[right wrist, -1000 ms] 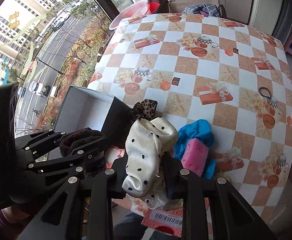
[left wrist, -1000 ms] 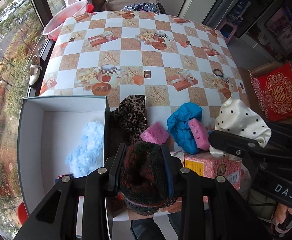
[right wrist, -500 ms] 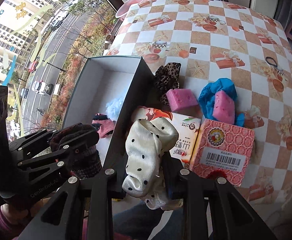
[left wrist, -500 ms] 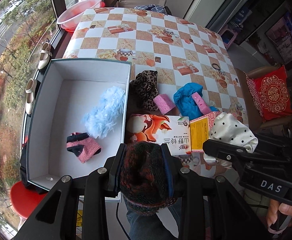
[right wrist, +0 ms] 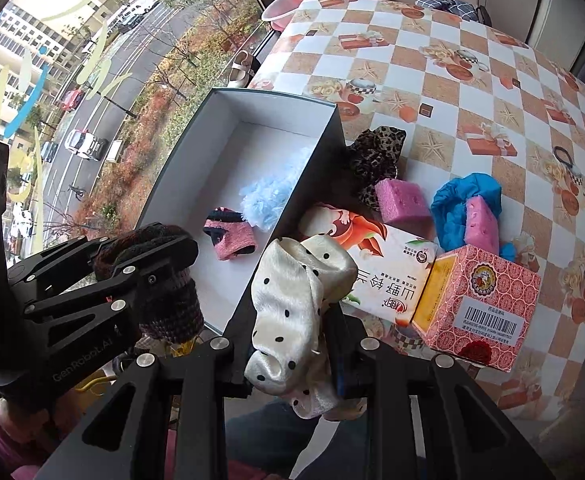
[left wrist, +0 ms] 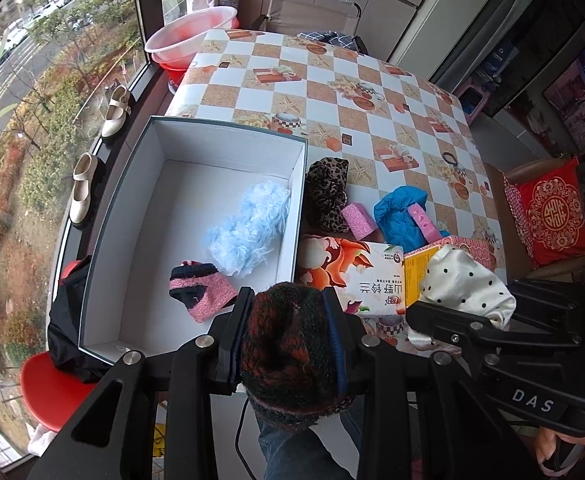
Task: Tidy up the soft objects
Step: 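Carry the knit hat with the left tool while the right tool carries the polka-dot scrunchie toward the box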
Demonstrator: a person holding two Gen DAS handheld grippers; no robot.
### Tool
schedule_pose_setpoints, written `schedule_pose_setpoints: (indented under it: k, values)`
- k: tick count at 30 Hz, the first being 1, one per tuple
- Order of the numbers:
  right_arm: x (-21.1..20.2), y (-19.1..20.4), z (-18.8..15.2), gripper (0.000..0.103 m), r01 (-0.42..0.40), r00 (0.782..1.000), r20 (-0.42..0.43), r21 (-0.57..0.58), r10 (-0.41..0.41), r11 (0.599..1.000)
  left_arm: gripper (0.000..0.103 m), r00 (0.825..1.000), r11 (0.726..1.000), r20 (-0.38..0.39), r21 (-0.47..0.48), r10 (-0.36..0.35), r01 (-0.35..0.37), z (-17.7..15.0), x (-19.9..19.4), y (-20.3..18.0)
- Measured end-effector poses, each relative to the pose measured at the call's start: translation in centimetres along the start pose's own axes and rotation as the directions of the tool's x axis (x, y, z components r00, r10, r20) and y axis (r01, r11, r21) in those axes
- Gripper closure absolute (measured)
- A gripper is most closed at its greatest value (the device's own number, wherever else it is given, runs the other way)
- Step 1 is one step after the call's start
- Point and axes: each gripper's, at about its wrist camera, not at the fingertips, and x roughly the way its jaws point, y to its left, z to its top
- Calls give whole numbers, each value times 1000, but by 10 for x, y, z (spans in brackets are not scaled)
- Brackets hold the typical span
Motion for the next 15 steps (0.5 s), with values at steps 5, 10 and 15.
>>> schedule_pose_setpoints:
  k: [5, 10, 15]
  values:
    - [3, 9, 5, 74, 7, 1000, -5, -25, -7, 1000, 67, 1000, 1000, 14, -18, 12, -12, -1, -4, 10]
    - [5, 17, 9, 74, 12, 1000, -11, -52, -12, 999, 67, 1000, 999, 17, -40, 15, -14, -3, -4, 18]
    - [9, 23, 12, 74, 15, 1000, -18, -69, -16, 998, 67, 1000, 998, 23, -62, 17, -16, -5, -7, 28]
